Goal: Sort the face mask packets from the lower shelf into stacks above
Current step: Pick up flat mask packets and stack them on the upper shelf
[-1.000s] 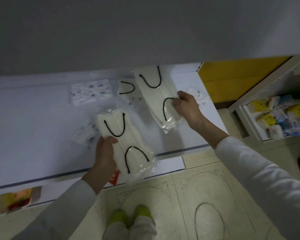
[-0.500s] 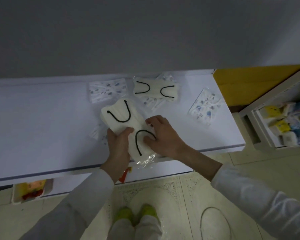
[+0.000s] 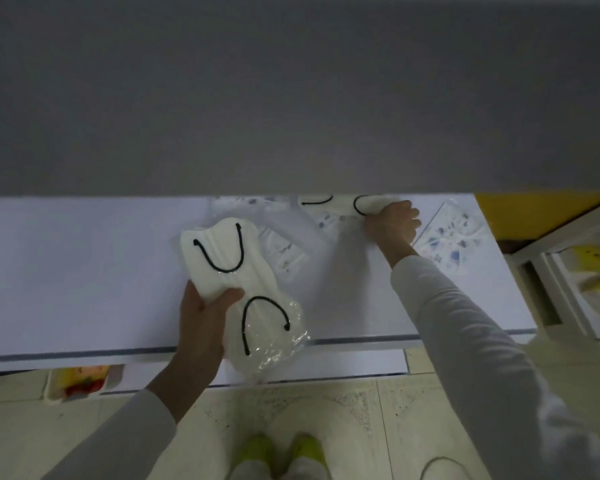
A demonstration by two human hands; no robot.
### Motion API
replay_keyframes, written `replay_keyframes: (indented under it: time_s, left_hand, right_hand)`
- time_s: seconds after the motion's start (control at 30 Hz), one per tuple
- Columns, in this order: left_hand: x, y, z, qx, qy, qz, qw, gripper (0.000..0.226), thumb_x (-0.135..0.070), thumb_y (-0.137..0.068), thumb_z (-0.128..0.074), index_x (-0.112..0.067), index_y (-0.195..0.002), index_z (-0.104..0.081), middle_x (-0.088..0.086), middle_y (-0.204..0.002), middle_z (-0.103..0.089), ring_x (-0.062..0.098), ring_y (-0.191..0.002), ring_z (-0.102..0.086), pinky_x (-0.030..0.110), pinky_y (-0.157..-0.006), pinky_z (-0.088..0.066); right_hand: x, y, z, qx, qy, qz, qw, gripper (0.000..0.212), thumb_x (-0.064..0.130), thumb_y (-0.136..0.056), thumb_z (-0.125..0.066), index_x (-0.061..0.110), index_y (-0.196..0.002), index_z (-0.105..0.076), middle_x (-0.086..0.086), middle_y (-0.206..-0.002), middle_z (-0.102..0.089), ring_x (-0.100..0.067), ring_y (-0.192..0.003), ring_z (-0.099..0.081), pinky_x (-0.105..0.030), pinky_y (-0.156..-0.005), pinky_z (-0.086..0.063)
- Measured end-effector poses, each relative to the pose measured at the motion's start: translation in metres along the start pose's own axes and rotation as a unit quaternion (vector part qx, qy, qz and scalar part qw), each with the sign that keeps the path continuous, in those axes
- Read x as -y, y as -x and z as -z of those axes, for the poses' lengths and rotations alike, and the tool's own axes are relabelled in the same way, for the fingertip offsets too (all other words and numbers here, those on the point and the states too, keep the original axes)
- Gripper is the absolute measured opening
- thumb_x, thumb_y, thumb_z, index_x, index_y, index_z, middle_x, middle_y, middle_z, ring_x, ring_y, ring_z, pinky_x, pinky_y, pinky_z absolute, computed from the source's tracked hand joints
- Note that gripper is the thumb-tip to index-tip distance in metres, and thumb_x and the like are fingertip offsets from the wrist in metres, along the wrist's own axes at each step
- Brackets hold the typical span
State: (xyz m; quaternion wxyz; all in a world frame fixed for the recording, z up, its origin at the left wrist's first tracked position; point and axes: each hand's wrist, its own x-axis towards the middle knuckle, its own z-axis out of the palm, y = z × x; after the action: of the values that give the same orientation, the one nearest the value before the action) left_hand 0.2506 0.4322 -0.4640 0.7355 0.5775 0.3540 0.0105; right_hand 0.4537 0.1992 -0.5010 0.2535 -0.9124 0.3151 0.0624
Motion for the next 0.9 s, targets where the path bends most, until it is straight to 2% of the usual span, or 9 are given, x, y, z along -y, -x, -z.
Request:
replay_keyframes:
  time_s: [0.17, 0.37, 0.4, 0.5, 0.57, 0.63, 0.7, 0.8, 0.9]
  left_hand:
    - [0.010, 0.001, 0.004, -0.005, -0.012, -0.009, 1.000, 0.048, -0.006, -0.073, -0.071, -0.015, -0.118, -0.058, 0.013, -0.110, -0.066, 0.035, -0.098, -0.064, 0.054, -0.079, -0.055]
    - [0.013, 0.002, -0.002, 0.010, -0.003, 0.000, 1.000, 0.045, -0.002, -0.078, -0.067, -0.016, -0.119, -0.056, 0.011, -0.111, -0.065, 0.032, -0.098, -0.064, 0.050, -0.079, -0.055]
    - [0.013, 0.002, -0.004, 0.012, -0.003, 0.006, 1.000, 0.043, -0.003, -0.079, -0.066, -0.016, -0.119, -0.056, 0.011, -0.110, -0.065, 0.031, -0.098, -0.063, 0.050, -0.078, -0.055]
    - [0.011, 0.008, -0.010, 0.010, -0.001, 0.019, 1.000, 0.035, -0.004, -0.083, -0.059, -0.013, -0.117, -0.054, 0.013, -0.108, -0.063, 0.032, -0.097, -0.061, 0.045, -0.074, -0.053]
    - [0.007, 0.012, -0.014, 0.008, -0.003, 0.023, 1.000, 0.031, -0.003, -0.085, -0.054, -0.010, -0.116, -0.053, 0.013, -0.105, -0.062, 0.032, -0.094, -0.059, 0.040, -0.071, -0.051]
    - [0.000, 0.018, -0.019, 0.017, -0.013, 0.017, 1.000, 0.029, -0.002, -0.086, -0.051, -0.009, -0.114, -0.052, 0.011, -0.101, -0.061, 0.030, -0.092, -0.058, 0.039, -0.071, -0.050]
    - [-0.006, 0.024, -0.024, 0.029, -0.024, 0.016, 0.999, 0.026, -0.002, -0.087, -0.051, -0.012, -0.111, -0.053, 0.009, -0.099, -0.061, 0.029, -0.094, -0.058, 0.044, -0.080, -0.051]
    - [-0.015, 0.037, -0.033, 0.062, -0.028, 0.030, 0.997, 0.024, -0.005, -0.087, -0.052, -0.015, -0.108, -0.058, 0.010, -0.100, -0.064, 0.029, -0.095, -0.059, 0.045, -0.087, -0.049]
    - [-0.023, 0.051, -0.037, 0.089, 0.054, 0.088, 0.991, 0.020, -0.021, -0.090, -0.053, -0.012, -0.105, -0.063, 0.015, -0.099, -0.067, 0.027, -0.084, -0.063, 0.036, -0.075, -0.052]
  right_hand:
    - [0.005, 0.000, -0.002, 0.005, -0.131, -0.053, 0.990, 0.050, 0.019, -0.083, -0.061, 0.001, -0.127, -0.045, -0.017, -0.130, -0.053, -0.035, -0.118, -0.055, -0.039, -0.100, -0.045]
    - [-0.004, 0.013, 0.025, -0.021, -0.237, 0.025, 0.971, 0.031, 0.012, -0.086, -0.048, -0.002, -0.112, -0.056, -0.019, -0.113, -0.061, -0.036, -0.107, -0.056, -0.035, -0.090, -0.045]
    - [-0.005, 0.019, 0.037, -0.026, -0.258, 0.050, 0.964, 0.027, 0.011, -0.086, -0.046, -0.003, -0.106, -0.056, -0.019, -0.104, -0.062, -0.036, -0.100, -0.058, -0.034, -0.086, -0.046]
    - [-0.005, 0.037, 0.074, 0.008, -0.336, 0.115, 0.935, 0.016, 0.014, -0.072, -0.047, 0.002, -0.077, -0.056, -0.013, -0.072, -0.056, -0.025, -0.066, -0.053, -0.028, -0.056, -0.041]
    - [0.000, 0.049, 0.099, 0.061, -0.370, 0.134, 0.917, 0.007, 0.007, -0.069, -0.047, 0.011, -0.063, -0.050, -0.010, -0.061, -0.049, -0.018, -0.055, -0.044, -0.027, -0.052, -0.035]
    - [0.008, 0.068, 0.123, 0.137, -0.339, 0.170, 0.915, 0.030, -0.008, -0.079, -0.044, 0.015, -0.059, -0.043, -0.004, -0.057, -0.045, -0.011, -0.051, -0.039, -0.024, -0.053, -0.033]
    - [0.014, 0.092, 0.140, 0.217, -0.283, 0.221, 0.908, 0.040, -0.014, -0.083, -0.039, 0.016, -0.057, -0.038, 0.003, -0.050, -0.043, -0.005, -0.046, -0.037, -0.018, -0.049, -0.030]
    - [0.023, 0.125, 0.144, 0.306, -0.194, 0.270, 0.892, 0.027, -0.013, -0.081, -0.042, 0.007, -0.063, -0.051, -0.002, -0.056, -0.042, -0.009, -0.050, -0.036, -0.022, -0.049, -0.029]
    - [0.030, 0.150, 0.129, 0.302, -0.045, 0.367, 0.879, 0.016, -0.002, -0.082, -0.050, -0.005, -0.092, -0.061, -0.001, -0.066, -0.051, -0.013, -0.060, -0.048, -0.019, -0.052, -0.035]
